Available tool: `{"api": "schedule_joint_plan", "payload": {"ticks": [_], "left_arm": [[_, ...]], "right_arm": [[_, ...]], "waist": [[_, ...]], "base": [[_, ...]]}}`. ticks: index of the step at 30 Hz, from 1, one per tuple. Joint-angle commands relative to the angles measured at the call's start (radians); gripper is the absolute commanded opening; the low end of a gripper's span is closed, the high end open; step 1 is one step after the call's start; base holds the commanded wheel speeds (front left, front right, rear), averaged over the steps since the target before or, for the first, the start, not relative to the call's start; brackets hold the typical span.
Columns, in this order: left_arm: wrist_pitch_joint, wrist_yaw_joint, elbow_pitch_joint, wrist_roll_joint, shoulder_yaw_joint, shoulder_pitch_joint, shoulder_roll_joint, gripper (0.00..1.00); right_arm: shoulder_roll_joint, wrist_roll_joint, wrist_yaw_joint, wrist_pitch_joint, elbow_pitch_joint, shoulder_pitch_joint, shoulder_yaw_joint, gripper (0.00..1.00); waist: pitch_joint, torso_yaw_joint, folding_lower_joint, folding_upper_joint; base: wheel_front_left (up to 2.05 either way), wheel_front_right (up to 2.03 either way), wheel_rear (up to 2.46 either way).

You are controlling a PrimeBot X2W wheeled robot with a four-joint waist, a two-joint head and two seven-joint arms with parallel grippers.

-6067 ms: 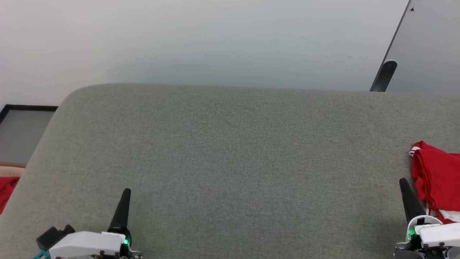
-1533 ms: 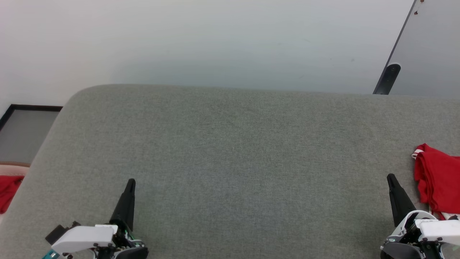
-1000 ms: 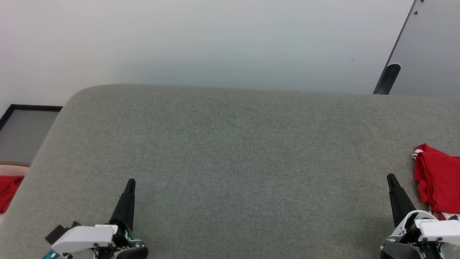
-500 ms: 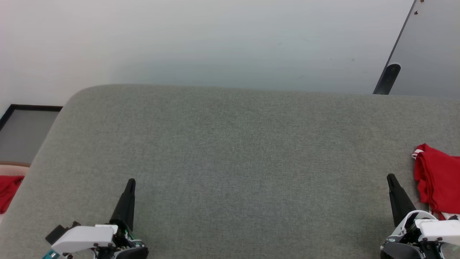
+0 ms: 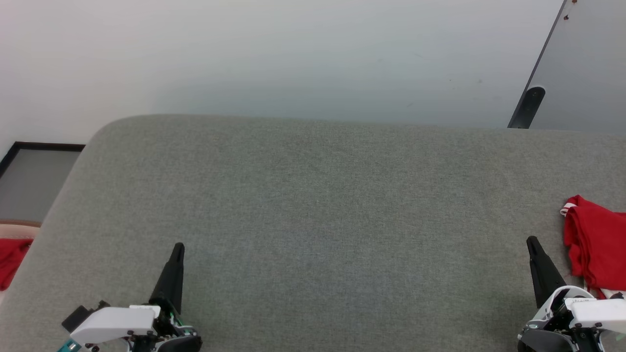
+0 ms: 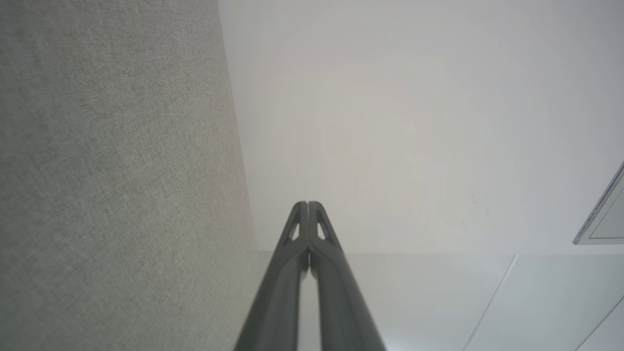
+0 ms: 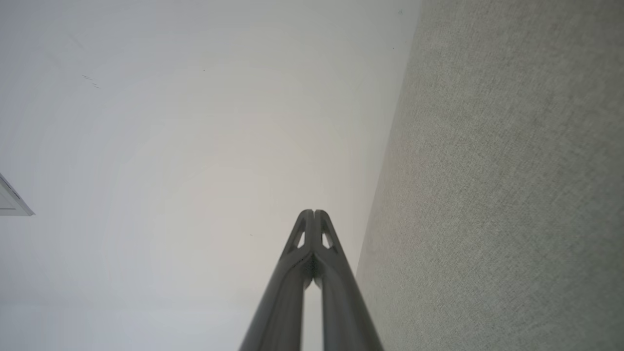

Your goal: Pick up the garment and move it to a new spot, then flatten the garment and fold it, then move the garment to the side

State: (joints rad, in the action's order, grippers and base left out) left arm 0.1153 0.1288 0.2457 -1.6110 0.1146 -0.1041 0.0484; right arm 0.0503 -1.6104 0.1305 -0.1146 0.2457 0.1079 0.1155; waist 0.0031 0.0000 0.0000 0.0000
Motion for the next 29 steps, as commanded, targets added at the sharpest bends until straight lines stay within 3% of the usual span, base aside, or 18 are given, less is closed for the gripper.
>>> {"api": "schedule_joint_plan", "payload": {"ticks": [1, 29], "left_arm": [[0.002, 0.005, 0.001, -0.003, 0.002, -0.011, 0.001, 0.0], [0.001, 0.005, 0.001, -0.003, 0.002, -0.011, 0.001, 0.0]], "right_arm": [[-0.003, -0.005, 0.001, 0.0, 0.001, 0.002, -0.004, 0.0], [-0.003, -0.005, 0.0, 0.0, 0.001, 0.002, -0.004, 0.0]], "waist": [[0.0, 0.0, 0.0, 0.0], [0.0, 0.0, 0.0, 0.0]], "base": [[0.0, 0.0, 0.0], [0.0, 0.0, 0.0]]}}
